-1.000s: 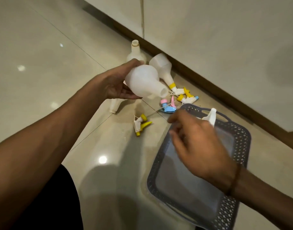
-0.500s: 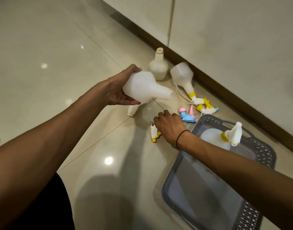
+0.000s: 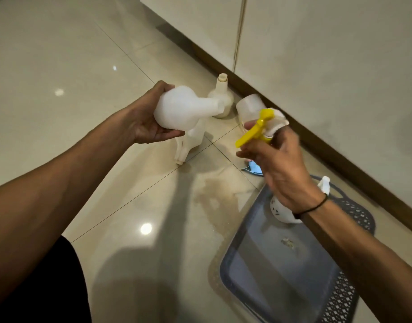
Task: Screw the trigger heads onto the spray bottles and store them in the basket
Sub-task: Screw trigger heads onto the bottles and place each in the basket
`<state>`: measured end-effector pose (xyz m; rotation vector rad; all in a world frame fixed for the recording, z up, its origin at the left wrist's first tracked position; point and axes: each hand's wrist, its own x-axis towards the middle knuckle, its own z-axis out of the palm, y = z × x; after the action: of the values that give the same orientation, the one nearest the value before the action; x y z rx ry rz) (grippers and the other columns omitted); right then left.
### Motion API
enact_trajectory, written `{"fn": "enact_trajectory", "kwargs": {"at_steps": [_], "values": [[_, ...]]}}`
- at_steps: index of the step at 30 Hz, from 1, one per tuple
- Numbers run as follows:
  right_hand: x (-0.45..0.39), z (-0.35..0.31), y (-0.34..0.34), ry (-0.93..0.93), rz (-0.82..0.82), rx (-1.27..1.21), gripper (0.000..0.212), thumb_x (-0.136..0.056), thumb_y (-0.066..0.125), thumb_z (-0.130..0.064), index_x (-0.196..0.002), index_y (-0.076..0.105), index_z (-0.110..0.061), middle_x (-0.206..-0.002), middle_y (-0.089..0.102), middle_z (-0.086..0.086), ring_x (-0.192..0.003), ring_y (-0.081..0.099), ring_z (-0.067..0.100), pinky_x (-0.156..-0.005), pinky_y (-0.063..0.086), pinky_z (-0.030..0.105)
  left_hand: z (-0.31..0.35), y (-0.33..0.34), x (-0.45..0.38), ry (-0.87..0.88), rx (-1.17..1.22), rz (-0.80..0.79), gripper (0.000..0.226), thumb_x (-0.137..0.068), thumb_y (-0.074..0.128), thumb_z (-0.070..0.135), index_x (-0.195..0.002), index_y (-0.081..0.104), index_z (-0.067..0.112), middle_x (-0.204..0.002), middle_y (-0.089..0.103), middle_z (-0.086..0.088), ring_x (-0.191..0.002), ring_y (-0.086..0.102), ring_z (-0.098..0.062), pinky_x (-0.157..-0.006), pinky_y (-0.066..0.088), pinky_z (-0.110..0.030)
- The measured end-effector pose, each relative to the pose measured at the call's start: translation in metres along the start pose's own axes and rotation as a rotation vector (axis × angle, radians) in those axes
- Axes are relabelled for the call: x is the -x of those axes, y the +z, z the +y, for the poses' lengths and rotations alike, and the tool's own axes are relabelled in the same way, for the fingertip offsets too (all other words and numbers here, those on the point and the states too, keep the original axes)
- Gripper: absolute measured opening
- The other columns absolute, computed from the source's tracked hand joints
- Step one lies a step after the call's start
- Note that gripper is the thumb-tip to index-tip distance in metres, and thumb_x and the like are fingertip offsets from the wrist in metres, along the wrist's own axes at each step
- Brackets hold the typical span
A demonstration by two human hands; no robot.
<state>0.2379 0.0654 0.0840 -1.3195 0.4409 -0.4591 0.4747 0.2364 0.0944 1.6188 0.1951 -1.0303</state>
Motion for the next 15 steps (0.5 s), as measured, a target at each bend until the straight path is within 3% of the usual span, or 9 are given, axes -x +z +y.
{"fn": "enact_trajectory", "kwargs": {"at_steps": [2,6,9,15], "values": [[0.001,-0.019,-0.006,-0.027,0.041,-0.198,0.019,-0.090,0.064,0.001,-0.109,0.062,0.003,-0.099,0.066,0.017,-0.080,0.065,0.027,-0.073,0.059,0.036,-0.002,0.005,0.001,-0.010,0.018,-0.018,0.059,-0.084,0.071,0.060,-0.133,0.069,0.027,-0.108,0.081,-0.007,-0.091,0.082,-0.029,-0.074,0.069,-0.042],[-0.003,-0.045,-0.010,-0.168,0.144,-0.329,0.009,-0.106,0.050,-0.003,-0.109,0.057,0.003,-0.093,0.061,0.024,-0.078,0.063,0.028,-0.072,0.057,0.034,-0.004,0.020,0.005,-0.026,0.024,-0.064,0.067,-0.084,0.072,0.060,-0.142,0.066,0.027,-0.119,0.077,-0.007,-0.097,0.080,-0.029,-0.068,0.069,-0.041],[-0.004,-0.058,-0.011,-0.252,0.191,-0.337,0.014,-0.108,0.047,-0.007,-0.100,0.058,-0.003,-0.082,0.066,0.016,-0.072,0.064,0.025,-0.066,0.055,0.032,-0.005,0.029,0.006,-0.022,0.009,-0.085,0.069,-0.085,0.072,0.061,-0.144,0.064,0.027,-0.119,0.077,-0.008,-0.097,0.081,-0.029,-0.065,0.068,-0.040],[-0.002,-0.075,-0.014,-0.447,0.216,-0.253,0.007,-0.105,0.048,-0.005,-0.106,0.054,-0.001,-0.095,0.059,0.025,-0.075,0.060,0.030,-0.063,0.052,0.032,-0.009,0.034,0.005,-0.035,0.013,-0.095,0.070,-0.085,0.072,0.061,-0.144,0.064,0.026,-0.115,0.078,-0.010,-0.088,0.082,-0.031,-0.061,0.067,-0.040]]}}
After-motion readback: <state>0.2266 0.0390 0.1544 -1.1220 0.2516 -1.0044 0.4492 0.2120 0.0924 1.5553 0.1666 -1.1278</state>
